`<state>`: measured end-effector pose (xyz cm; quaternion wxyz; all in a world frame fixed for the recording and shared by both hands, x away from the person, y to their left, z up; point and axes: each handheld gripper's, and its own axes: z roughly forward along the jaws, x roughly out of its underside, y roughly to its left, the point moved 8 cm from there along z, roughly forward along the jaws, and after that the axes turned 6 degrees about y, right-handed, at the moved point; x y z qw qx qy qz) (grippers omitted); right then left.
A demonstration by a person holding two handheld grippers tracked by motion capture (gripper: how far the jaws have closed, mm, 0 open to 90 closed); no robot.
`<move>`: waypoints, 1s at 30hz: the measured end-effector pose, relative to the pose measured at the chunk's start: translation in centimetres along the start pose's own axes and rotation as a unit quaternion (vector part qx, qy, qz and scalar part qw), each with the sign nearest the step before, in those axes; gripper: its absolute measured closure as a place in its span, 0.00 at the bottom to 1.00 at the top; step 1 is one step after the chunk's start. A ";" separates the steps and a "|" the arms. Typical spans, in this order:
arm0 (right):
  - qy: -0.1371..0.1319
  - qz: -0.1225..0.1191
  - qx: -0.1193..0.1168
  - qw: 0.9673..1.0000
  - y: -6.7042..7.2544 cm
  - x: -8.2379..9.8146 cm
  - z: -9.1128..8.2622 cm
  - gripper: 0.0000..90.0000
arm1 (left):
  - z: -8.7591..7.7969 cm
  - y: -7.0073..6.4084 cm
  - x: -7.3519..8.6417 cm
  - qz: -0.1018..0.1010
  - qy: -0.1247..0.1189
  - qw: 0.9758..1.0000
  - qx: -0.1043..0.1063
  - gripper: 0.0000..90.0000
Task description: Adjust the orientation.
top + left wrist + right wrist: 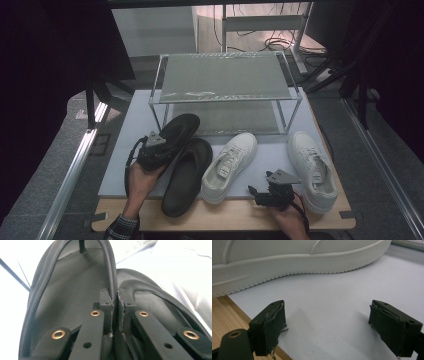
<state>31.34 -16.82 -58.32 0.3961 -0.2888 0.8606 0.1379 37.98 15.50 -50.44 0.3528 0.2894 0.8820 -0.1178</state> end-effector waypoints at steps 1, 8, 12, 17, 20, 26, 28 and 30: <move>0.000 0.000 0.000 1.000 0.0 0.0 0.0 0.16 | 0.2 0.1 -0.2 0.000 0.000 1.000 0.000 0.92; 0.000 0.000 0.000 1.000 0.0 0.0 0.0 0.16 | 2.0 0.7 -1.1 -0.003 0.000 1.000 -0.001 0.92; 0.000 0.000 0.000 1.000 0.0 0.0 0.0 0.16 | 3.0 1.1 -1.4 -0.004 0.002 1.000 -0.004 0.92; 0.000 0.000 0.000 1.000 0.0 0.0 0.0 0.16 | 4.0 1.6 -1.4 -0.009 0.006 1.000 -0.005 0.92; 0.000 0.000 0.000 1.000 0.0 0.0 0.0 0.16 | 4.7 2.1 -1.4 -0.020 0.007 1.000 0.001 0.92; -0.001 -0.001 0.000 1.000 0.0 0.0 0.0 0.16 | 5.9 2.2 -1.5 -0.020 0.012 1.000 0.009 0.91; 0.000 0.000 0.000 1.000 0.0 0.0 0.0 0.16 | 6.0 2.2 -1.5 -0.016 0.015 1.000 0.007 0.91; 0.000 0.000 0.000 1.000 0.0 0.0 0.0 0.16 | 6.1 2.2 -1.5 -0.015 0.019 1.000 0.006 0.90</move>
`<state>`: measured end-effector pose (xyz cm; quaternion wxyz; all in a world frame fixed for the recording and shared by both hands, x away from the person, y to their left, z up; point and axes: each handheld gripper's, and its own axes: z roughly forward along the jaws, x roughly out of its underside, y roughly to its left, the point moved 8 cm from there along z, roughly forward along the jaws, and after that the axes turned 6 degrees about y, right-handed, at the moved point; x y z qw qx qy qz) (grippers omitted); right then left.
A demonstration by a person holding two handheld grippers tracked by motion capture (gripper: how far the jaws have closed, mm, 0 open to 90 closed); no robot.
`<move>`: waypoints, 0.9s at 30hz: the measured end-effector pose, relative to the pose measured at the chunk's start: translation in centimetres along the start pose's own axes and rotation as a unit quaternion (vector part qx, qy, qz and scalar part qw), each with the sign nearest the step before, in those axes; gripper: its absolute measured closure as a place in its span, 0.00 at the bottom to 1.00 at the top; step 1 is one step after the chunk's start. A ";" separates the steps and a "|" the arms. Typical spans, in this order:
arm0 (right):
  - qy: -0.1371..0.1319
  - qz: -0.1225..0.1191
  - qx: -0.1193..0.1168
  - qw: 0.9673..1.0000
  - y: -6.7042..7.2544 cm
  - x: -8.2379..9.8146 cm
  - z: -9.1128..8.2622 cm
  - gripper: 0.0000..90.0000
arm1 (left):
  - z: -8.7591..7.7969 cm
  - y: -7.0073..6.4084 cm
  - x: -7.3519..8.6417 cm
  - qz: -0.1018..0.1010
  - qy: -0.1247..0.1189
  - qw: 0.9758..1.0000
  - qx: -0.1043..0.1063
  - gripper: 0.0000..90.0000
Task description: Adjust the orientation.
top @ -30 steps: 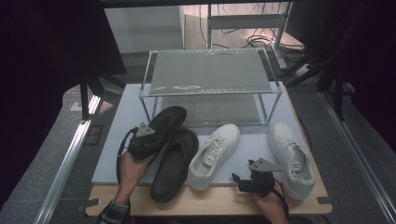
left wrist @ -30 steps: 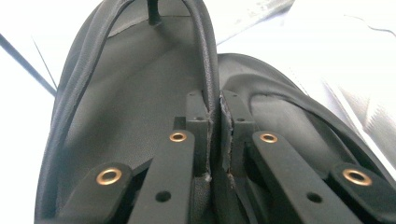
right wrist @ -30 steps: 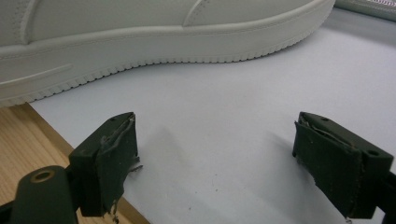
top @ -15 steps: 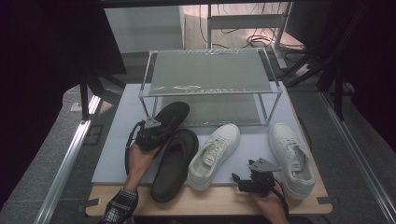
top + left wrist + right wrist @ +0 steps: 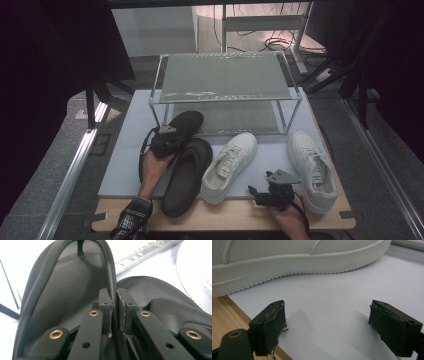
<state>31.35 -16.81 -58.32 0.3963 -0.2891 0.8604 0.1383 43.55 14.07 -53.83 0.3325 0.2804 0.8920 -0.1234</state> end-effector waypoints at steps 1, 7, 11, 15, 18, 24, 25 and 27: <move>0.000 0.000 0.000 1.000 0.0 0.0 0.0 0.16 | 0.0 0.0 -0.1 -0.003 -0.005 1.000 0.002 0.90; -0.001 -0.001 0.000 1.000 0.0 0.0 0.0 0.16 | -1.2 0.1 -0.1 -0.013 -0.021 1.000 0.010 0.77; 0.000 0.000 0.000 1.000 0.0 0.0 0.0 0.16 | -2.2 0.3 0.4 -0.017 -0.030 0.999 0.008 0.76; 0.000 0.000 0.001 1.000 0.0 0.0 0.0 0.16 | -4.2 0.6 1.8 -0.031 -0.044 0.999 0.006 0.78; 0.001 0.000 0.000 1.000 0.0 0.0 0.0 0.16 | -5.3 0.8 2.6 -0.035 -0.048 0.998 0.005 0.84; 0.001 0.000 0.000 1.000 0.0 0.0 0.0 0.16 | -7.1 1.1 4.7 -0.044 -0.044 0.998 -0.005 0.96; 0.001 0.000 0.000 1.000 0.0 0.0 0.0 0.16 | -7.3 1.1 5.2 -0.046 -0.044 0.998 -0.005 0.97; 0.001 0.000 0.001 1.000 0.0 0.0 0.0 0.16 | -7.8 1.2 6.2 -0.048 -0.042 0.998 -0.009 0.99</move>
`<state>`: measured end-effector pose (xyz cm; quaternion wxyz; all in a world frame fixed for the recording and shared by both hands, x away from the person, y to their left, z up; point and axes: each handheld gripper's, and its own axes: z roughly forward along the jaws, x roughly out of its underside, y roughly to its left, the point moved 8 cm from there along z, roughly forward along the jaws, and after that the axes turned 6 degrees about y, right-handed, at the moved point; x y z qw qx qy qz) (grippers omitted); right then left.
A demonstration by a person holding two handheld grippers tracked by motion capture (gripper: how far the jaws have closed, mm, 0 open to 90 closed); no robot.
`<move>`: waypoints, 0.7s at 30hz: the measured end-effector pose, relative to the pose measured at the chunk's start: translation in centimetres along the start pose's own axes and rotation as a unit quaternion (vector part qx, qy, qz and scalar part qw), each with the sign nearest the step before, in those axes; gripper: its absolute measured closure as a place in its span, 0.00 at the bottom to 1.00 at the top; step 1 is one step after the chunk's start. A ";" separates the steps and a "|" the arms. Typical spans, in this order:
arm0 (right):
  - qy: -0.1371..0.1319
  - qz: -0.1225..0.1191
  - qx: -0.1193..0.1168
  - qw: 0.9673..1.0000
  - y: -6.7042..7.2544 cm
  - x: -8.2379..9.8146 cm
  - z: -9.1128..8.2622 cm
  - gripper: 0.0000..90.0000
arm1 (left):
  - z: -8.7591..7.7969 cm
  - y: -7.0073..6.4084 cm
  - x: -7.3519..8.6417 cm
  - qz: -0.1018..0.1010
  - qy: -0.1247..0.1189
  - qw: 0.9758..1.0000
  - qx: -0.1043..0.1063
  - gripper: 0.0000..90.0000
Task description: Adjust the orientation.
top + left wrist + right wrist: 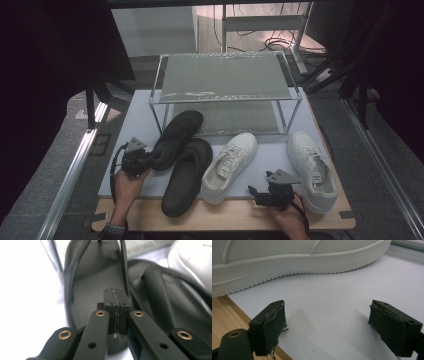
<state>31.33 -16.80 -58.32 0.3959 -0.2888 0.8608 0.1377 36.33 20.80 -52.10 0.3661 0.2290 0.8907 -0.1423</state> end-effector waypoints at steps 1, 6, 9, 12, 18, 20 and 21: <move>0.000 0.000 0.000 1.000 0.0 0.0 0.0 0.16 | -0.4 0.1 0.6 -0.004 -0.001 1.000 0.000 0.99; 0.000 0.000 0.000 1.000 0.0 0.0 0.0 0.16 | -1.5 0.7 3.2 -0.022 0.001 1.000 0.002 0.99; 0.001 0.000 0.001 1.000 0.0 0.0 0.0 0.16 | -1.7 1.0 4.4 -0.027 0.006 1.000 0.002 0.99; 0.001 0.000 0.001 1.000 0.0 0.0 0.0 0.16 | -1.8 1.2 5.8 -0.036 0.012 0.999 0.001 1.00; 0.001 0.000 0.001 1.000 0.0 0.0 0.0 0.16 | -1.0 1.0 6.7 -0.032 0.023 0.999 -0.002 1.00; 0.001 0.000 0.001 1.000 0.0 0.0 0.0 0.16 | -0.8 1.0 6.8 -0.031 0.025 0.999 -0.004 1.00; 0.001 0.000 0.001 1.000 0.0 0.0 0.0 0.16 | -0.7 1.0 6.8 -0.029 0.027 0.999 -0.006 1.00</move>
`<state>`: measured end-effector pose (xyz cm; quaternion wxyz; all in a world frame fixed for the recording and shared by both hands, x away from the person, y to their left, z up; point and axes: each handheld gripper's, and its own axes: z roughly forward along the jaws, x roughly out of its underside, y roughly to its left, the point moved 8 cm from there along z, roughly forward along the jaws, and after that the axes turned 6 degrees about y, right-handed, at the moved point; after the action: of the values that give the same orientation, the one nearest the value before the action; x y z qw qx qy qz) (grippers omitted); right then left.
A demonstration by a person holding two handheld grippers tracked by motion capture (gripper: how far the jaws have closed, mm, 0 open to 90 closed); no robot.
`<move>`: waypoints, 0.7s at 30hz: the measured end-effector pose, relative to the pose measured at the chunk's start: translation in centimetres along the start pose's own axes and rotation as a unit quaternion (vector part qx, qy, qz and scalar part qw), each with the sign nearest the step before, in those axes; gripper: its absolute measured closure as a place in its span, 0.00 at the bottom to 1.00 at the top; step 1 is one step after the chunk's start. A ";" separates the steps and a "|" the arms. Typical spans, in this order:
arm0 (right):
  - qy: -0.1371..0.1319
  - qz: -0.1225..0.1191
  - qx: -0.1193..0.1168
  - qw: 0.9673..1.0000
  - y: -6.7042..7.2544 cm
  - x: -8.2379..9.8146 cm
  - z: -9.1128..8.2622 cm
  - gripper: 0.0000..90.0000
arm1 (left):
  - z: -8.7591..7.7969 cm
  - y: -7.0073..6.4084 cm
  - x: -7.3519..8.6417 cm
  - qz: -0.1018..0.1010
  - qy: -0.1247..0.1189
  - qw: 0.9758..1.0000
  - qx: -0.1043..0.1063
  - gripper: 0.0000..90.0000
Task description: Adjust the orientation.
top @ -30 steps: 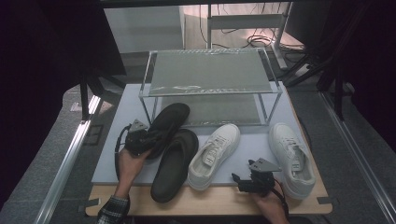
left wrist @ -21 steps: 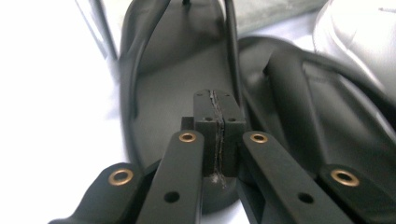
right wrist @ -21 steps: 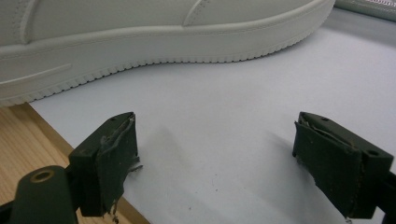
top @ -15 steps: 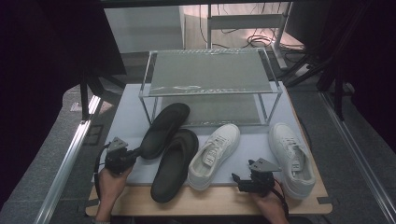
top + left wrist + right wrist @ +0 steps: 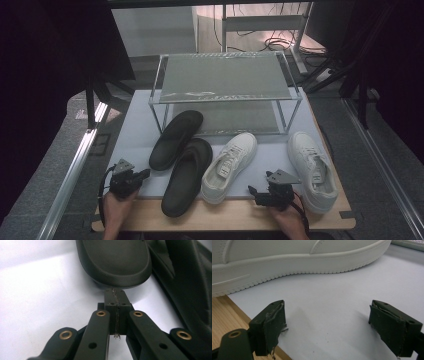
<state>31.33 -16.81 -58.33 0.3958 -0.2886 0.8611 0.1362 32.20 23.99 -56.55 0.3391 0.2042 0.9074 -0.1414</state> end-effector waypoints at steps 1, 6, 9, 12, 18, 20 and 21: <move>0.000 0.000 0.000 1.000 0.0 0.0 0.0 0.16 | 0.2 -0.1 -0.1 0.001 0.001 1.000 0.000 1.00; 0.000 0.000 0.000 1.000 0.0 0.0 0.0 0.16 | 0.8 -0.6 -0.1 0.010 0.007 1.000 0.000 1.00; 0.000 0.000 0.000 1.000 0.0 0.0 0.0 0.16 | 1.0 -0.7 -0.3 0.011 0.009 1.000 0.000 1.00; 0.000 0.000 0.000 1.000 0.0 0.0 0.0 0.16 | 1.2 -0.7 -0.5 0.010 0.006 1.000 0.001 1.00; 0.000 0.000 0.000 1.000 0.0 0.0 0.0 0.16 | 1.8 -1.0 -1.7 0.015 0.001 1.000 -0.001 1.00; 0.000 0.000 0.000 1.000 0.0 0.0 0.0 0.16 | 2.0 -1.1 -2.1 0.018 0.000 1.000 -0.002 1.00; 0.000 0.000 0.000 1.000 0.0 0.0 0.0 0.16 | 2.0 -1.2 -2.0 0.019 0.000 1.000 -0.001 1.00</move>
<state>31.33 -16.81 -58.33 0.3957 -0.2884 0.8612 0.1363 34.13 21.58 -56.47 0.3415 0.2208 0.9037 -0.1343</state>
